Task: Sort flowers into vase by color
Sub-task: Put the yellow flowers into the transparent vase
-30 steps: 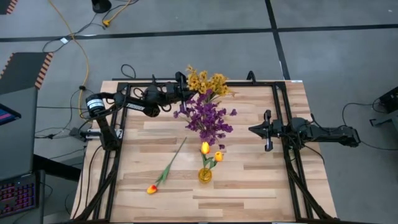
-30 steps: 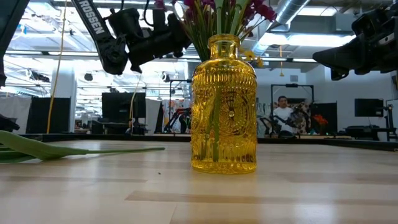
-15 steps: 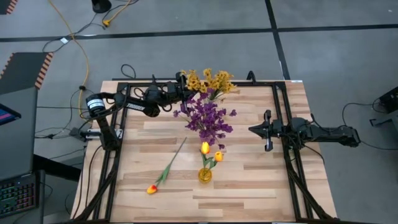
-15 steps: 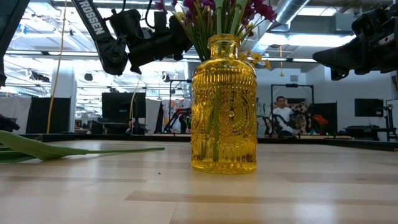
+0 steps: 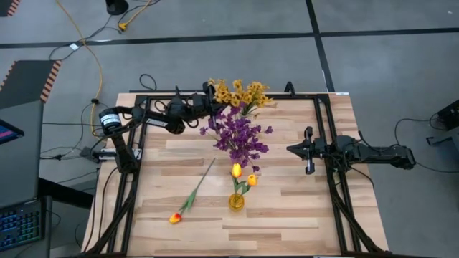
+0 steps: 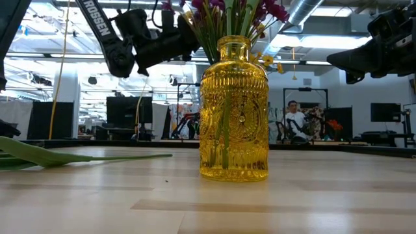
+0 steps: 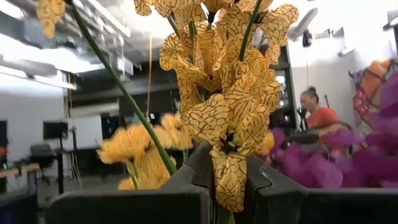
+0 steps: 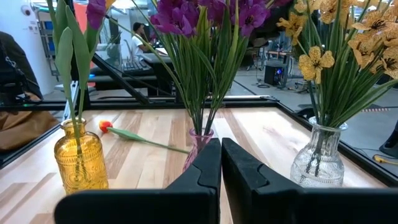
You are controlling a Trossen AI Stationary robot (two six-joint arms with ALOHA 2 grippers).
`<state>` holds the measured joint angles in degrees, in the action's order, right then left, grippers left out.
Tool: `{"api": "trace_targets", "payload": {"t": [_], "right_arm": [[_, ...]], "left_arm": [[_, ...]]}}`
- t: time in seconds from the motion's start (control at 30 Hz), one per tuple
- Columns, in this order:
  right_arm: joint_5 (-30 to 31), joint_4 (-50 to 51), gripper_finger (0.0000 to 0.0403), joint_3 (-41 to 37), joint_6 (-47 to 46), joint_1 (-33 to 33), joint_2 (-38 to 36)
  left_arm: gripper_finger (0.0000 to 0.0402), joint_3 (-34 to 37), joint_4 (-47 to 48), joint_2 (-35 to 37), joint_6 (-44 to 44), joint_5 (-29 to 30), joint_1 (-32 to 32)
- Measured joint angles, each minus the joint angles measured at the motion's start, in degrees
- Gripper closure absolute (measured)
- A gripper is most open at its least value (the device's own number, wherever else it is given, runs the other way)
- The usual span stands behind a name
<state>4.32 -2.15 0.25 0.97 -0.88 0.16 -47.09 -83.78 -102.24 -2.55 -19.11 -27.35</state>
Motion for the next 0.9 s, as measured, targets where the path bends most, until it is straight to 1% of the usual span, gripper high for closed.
{"api": "trace_targets", "payload": {"t": [0.13, 0.2, 0.33, 0.57, 0.9], "right_arm": [[0.0, 0.0, 0.036, 0.0, 0.0, 0.0, 0.0], [0.0, 0.0, 0.036, 0.0, 0.0, 0.0, 0.0], [0.0, 0.0, 0.036, 0.0, 0.0, 0.0, 0.0], [0.0, 0.0, 0.036, 0.0, 0.0, 0.0, 0.0], [0.0, 0.0, 0.036, 0.0, 0.0, 0.0, 0.0]], "left_arm": [[0.0391, -3.2, 7.4, 0.0, 0.3, -1.9, 0.0], [0.0391, -4.6, 9.6, 0.0, 0.7, -2.9, 0.0], [0.0391, -6.7, 13.7, 0.0, 1.3, -3.0, 0.0], [0.0391, -7.2, 20.1, 0.0, 2.6, -1.4, 0.0], [0.0391, -7.2, 24.5, 0.0, 2.8, -1.1, 0.0]]}}
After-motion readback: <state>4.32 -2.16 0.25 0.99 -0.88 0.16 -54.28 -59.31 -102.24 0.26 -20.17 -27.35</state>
